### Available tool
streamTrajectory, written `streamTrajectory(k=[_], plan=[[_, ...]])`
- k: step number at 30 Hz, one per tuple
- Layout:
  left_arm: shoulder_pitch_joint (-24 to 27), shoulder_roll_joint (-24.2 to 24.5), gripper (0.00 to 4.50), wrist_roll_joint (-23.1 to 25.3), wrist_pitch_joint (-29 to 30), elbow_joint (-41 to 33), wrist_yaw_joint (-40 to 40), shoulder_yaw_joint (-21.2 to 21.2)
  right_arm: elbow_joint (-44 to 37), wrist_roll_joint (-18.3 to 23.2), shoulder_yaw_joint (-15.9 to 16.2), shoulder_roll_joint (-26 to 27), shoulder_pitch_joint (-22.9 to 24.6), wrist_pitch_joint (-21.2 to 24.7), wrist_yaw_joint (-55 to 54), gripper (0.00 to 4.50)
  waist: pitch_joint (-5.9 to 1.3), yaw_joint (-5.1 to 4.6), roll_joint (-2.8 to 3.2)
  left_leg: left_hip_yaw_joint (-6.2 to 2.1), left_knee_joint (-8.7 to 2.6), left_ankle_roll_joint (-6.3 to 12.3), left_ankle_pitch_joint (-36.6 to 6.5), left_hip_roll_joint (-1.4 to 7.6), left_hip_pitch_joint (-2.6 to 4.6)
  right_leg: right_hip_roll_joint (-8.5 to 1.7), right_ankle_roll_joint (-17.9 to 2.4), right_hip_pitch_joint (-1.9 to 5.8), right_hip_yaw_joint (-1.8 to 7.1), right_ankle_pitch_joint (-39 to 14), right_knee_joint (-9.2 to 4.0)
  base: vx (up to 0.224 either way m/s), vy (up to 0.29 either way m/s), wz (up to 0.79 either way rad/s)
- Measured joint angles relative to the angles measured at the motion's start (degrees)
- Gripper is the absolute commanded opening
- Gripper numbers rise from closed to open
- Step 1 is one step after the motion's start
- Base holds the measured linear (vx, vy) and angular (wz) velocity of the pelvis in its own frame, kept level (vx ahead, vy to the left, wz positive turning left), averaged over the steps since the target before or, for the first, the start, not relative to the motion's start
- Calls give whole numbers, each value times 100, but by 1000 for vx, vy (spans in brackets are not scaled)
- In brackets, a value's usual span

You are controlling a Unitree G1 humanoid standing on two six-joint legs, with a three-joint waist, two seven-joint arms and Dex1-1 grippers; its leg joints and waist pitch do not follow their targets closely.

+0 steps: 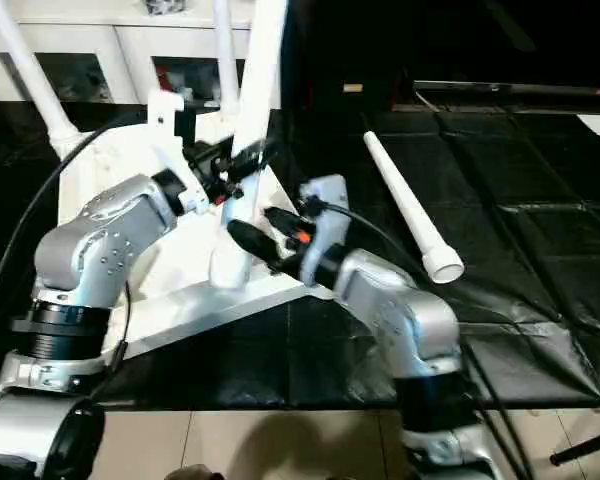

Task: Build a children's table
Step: Pick table leg

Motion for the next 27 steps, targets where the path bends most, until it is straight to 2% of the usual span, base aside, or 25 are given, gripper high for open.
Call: streamTrajectory(k=[4,16,26,27], plan=[[0,-100,185,4,-4,-2,97,-13,279,49,-112,184,-72,-8,-103,302,0,-7,0,0,1,-1,1,0,1,0,-2,0,0,2,1,0,0,0],[0,-140,185,7,-2,-10,115,-48,404,169,-160,241,-171,15,35,199,0,-4,0,0,1,0,1,0,1,0,-4,0,0,3,2,0,0,0],[-53,-264,185,-6,74,-9,326,11,409,220,-261,198,-197,87,139,194,0,-1,0,0,2,0,1,0,1,0,-6,0,1,4,3,0,0,0],[-83,-279,220,-29,117,-3,339,33,410,240,-274,184,-206,87,152,193,0,-1,0,0,2,0,1,0,1,0,-6,0,0,4,3,0,0,0]])
